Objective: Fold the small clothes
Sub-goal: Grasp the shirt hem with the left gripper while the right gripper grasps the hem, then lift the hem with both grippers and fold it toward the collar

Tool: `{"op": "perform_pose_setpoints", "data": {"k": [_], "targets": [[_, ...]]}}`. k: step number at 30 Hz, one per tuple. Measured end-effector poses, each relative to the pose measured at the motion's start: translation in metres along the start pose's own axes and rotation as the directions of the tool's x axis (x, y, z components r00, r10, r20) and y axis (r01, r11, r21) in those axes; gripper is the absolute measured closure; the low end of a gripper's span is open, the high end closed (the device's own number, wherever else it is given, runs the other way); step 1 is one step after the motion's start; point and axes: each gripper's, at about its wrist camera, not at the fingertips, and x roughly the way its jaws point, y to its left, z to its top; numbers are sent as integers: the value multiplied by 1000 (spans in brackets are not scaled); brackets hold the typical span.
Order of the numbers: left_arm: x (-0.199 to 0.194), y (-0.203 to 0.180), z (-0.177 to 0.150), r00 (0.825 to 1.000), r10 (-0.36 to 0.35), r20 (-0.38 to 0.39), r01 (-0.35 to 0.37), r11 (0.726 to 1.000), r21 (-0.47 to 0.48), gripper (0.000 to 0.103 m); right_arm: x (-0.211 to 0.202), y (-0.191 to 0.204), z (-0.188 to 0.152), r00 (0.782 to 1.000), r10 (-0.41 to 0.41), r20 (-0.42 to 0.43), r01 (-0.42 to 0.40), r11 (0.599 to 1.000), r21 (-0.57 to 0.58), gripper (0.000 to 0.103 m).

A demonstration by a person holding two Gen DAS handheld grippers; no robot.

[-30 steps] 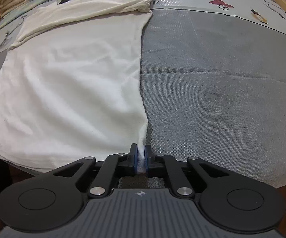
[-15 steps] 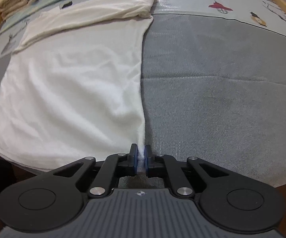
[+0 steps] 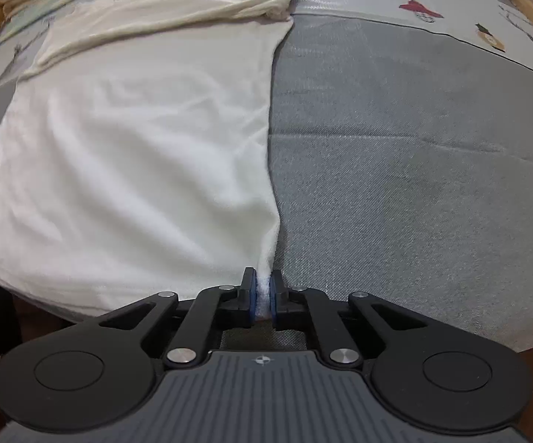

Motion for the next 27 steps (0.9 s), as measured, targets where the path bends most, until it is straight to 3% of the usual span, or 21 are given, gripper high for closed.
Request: {"op": "perform_pose_setpoints", "data": {"k": [5,8,13,18,21,23,27], "targets": [[-37,-9,3,994,-42,98,37,997,61,97,-43,-13,7,989,57,134,-72,991,110,97],[-65,-13,1,986,-80,143,68,994,84,97,-73,-9,3,975,61,211,-83,992,97,97],[-139,-18,-15,951,-154,267,122,984,133,98,-118,-1,-15,956,78,284,-99,993,61,97],[-195,-5,-20,920,-190,343,167,981,94,97,-175,-13,-29,920,127,370,-168,983,79,97],[-190,5,-4,921,-194,337,188,981,49,97,-192,-27,-22,904,131,406,-193,974,116,97],[-177,8,16,935,-167,313,167,986,26,97,-189,-33,-10,900,145,412,-216,968,131,97],[-136,11,70,960,-117,253,116,993,21,97,-169,-27,33,908,116,403,-170,980,100,97]]}}
